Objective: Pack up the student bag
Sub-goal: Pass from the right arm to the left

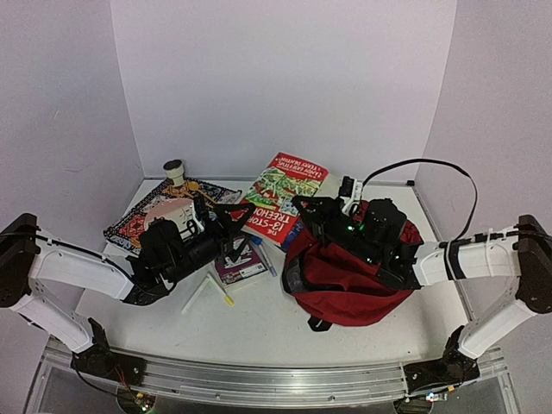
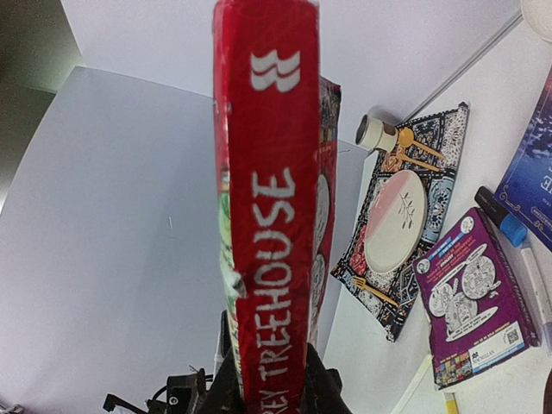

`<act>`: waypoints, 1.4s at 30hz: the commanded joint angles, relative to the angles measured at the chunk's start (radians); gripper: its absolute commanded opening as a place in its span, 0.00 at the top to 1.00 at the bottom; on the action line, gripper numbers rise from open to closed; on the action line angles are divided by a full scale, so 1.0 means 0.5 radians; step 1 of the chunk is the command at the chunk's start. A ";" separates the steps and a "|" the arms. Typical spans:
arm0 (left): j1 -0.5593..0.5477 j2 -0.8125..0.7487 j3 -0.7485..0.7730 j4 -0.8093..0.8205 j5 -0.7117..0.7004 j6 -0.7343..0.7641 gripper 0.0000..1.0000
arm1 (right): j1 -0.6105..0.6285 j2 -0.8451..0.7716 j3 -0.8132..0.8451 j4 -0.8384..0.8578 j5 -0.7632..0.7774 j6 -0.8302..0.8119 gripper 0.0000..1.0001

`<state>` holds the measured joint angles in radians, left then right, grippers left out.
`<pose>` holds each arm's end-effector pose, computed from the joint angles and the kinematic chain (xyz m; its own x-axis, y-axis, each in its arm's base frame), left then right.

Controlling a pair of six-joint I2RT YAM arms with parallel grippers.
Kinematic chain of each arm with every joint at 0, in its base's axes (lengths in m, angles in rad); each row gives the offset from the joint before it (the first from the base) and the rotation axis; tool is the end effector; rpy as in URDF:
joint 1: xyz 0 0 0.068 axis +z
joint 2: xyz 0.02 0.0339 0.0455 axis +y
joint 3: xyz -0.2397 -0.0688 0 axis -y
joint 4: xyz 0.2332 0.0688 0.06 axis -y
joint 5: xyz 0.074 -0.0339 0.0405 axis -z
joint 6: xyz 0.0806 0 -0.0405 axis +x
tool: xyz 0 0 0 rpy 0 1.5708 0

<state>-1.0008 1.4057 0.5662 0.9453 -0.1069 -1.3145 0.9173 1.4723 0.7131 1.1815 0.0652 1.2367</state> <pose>0.1876 -0.2768 0.2327 -0.7399 -0.6280 -0.2412 0.2528 0.0727 -0.9648 0.2156 0.2729 0.2983 -0.6326 0.7244 -0.2739 -0.4834 -0.0930 0.8705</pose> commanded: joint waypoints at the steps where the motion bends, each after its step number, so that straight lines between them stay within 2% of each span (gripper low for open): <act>1: -0.002 0.003 0.058 0.151 -0.025 0.011 0.15 | 0.012 -0.150 -0.022 0.291 0.011 0.018 1.00; 12: 0.004 -0.003 0.058 0.292 -0.066 -0.028 0.34 | 0.011 -0.181 -0.064 0.289 -0.042 0.051 1.00; 21: 0.004 0.112 0.122 0.463 0.013 -0.175 0.49 | 0.011 -0.175 -0.068 0.307 -0.054 0.053 1.00; 27: 0.004 0.099 0.087 0.491 -0.031 -0.172 0.69 | 0.010 -0.180 -0.077 0.261 -0.069 0.011 1.00; 29: 0.005 0.088 0.058 0.493 -0.053 -0.168 0.78 | 0.012 -0.183 -0.072 0.199 -0.083 -0.020 0.97; 33: 0.019 0.060 -0.007 0.492 -0.088 -0.152 0.98 | 0.011 -0.212 -0.072 0.014 -0.112 -0.139 0.86; 42: 0.186 -0.062 -0.284 0.487 -0.110 -0.157 1.00 | 0.011 -0.423 -0.032 -0.774 -0.114 -0.542 0.59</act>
<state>-0.9557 1.4275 0.4702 1.1260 -0.1330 -1.3915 0.9199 1.3454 0.6708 0.9555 0.0178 1.1029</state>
